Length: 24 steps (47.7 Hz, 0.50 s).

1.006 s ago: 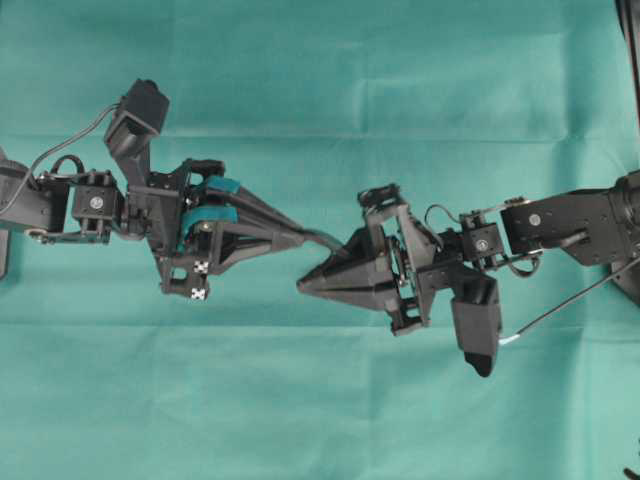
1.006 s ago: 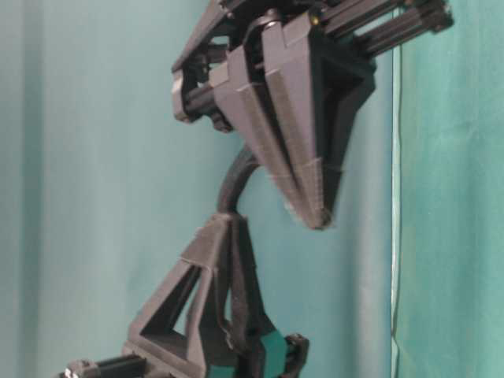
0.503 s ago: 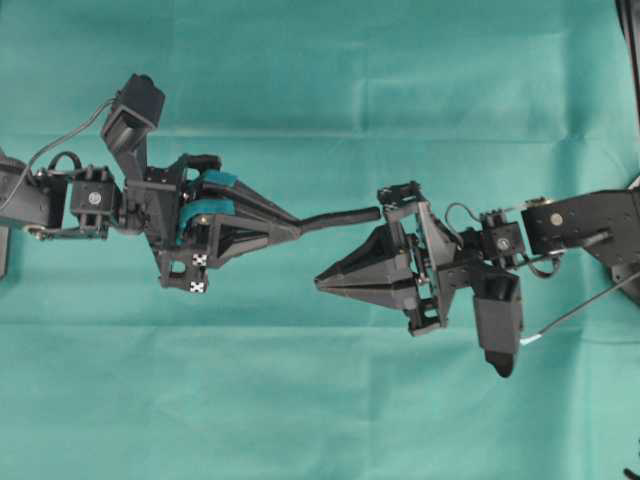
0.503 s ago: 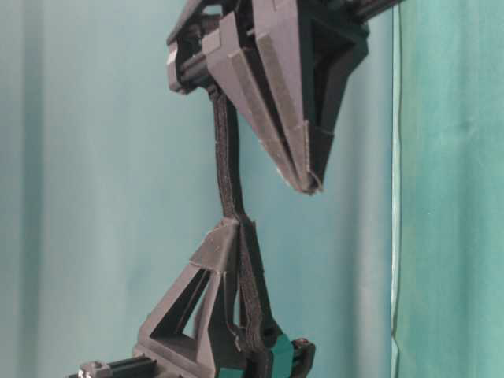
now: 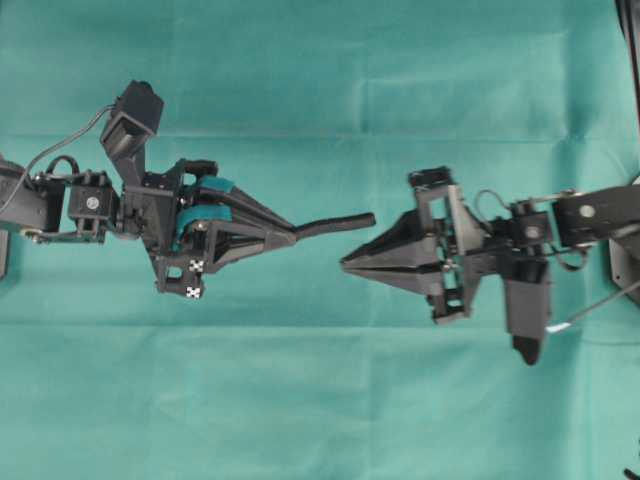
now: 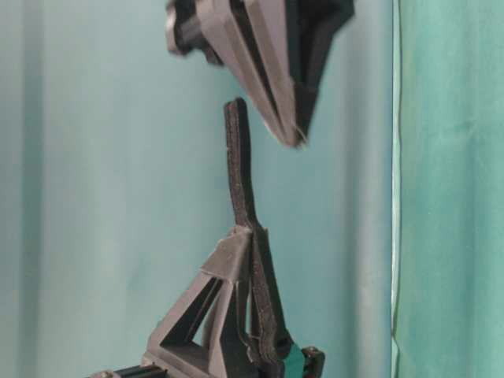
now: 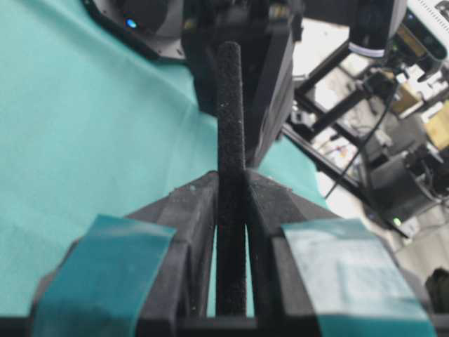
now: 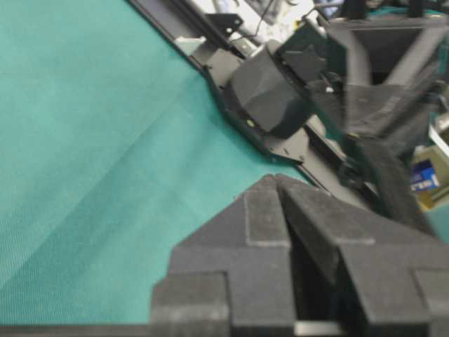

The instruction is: Peel off the Velcro with your right arm.

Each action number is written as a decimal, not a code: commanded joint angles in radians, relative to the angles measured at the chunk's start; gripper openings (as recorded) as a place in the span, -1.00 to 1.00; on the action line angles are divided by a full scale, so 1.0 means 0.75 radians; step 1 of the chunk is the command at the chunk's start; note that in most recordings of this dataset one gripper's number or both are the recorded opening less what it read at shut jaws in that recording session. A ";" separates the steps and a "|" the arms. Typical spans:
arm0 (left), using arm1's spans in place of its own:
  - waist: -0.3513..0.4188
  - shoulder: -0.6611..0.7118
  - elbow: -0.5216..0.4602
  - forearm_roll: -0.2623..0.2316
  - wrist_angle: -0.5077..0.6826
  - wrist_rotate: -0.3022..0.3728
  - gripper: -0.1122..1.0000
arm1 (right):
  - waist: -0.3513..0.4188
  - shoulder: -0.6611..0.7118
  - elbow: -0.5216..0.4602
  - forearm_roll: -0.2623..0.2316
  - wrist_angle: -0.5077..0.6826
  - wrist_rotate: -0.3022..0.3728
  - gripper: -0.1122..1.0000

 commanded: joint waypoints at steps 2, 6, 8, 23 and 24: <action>-0.004 -0.027 -0.012 -0.004 -0.022 0.000 -0.63 | -0.029 -0.094 0.035 0.035 -0.008 -0.002 -0.97; -0.004 -0.022 -0.010 -0.004 -0.033 0.000 -0.63 | -0.059 -0.133 0.067 0.057 -0.008 -0.002 -0.97; -0.004 -0.020 -0.010 -0.004 -0.035 0.000 -0.63 | -0.076 -0.149 0.082 0.065 -0.010 -0.002 -0.97; -0.004 -0.016 -0.010 -0.004 -0.037 0.000 -0.63 | -0.129 -0.184 0.104 0.078 -0.008 0.000 -0.97; -0.004 -0.018 -0.010 -0.004 -0.037 0.000 -0.63 | -0.129 -0.184 0.104 0.078 -0.008 0.000 -0.97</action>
